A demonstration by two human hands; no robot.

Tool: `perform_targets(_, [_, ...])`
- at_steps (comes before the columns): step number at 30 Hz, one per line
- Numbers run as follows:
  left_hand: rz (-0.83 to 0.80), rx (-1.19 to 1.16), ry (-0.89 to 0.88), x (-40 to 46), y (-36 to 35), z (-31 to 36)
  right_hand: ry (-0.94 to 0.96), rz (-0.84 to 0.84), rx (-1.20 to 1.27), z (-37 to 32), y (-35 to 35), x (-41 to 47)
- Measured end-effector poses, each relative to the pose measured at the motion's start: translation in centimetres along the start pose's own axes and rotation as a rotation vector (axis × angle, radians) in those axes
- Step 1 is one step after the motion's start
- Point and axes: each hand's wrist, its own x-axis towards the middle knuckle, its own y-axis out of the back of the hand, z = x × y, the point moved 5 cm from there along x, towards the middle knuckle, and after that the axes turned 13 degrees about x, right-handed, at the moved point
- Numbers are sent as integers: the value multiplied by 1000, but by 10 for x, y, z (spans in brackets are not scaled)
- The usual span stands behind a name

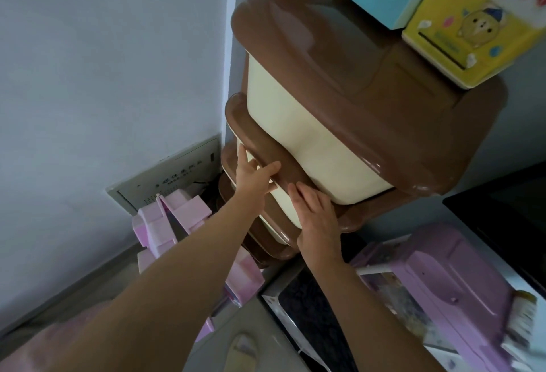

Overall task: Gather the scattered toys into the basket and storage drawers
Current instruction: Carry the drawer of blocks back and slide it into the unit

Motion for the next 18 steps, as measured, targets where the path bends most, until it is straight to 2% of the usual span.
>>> perform_targets(4, [-38, 42, 26, -2, 0, 4, -45, 11, 3, -2, 0, 1])
perform_targets(7, [-45, 188, 30, -15, 9, 10, -78, -64, 21, -7, 5, 1])
perform_targets(9, [12, 301, 12, -32, 26, 14, -118, -144, 58, -7, 7, 2])
perform_targets(11, [86, 240, 71, -54, 52, 17, -160, -187, 56, -10, 11, 3])
perform_targets(15, [43, 126, 112, -108, 110, 31, -294, -145, 284, -34, 20, -10])
perform_targets(18, [76, 232, 79, -145, 159, 36, -330, -105, 419, -64, 21, -37])
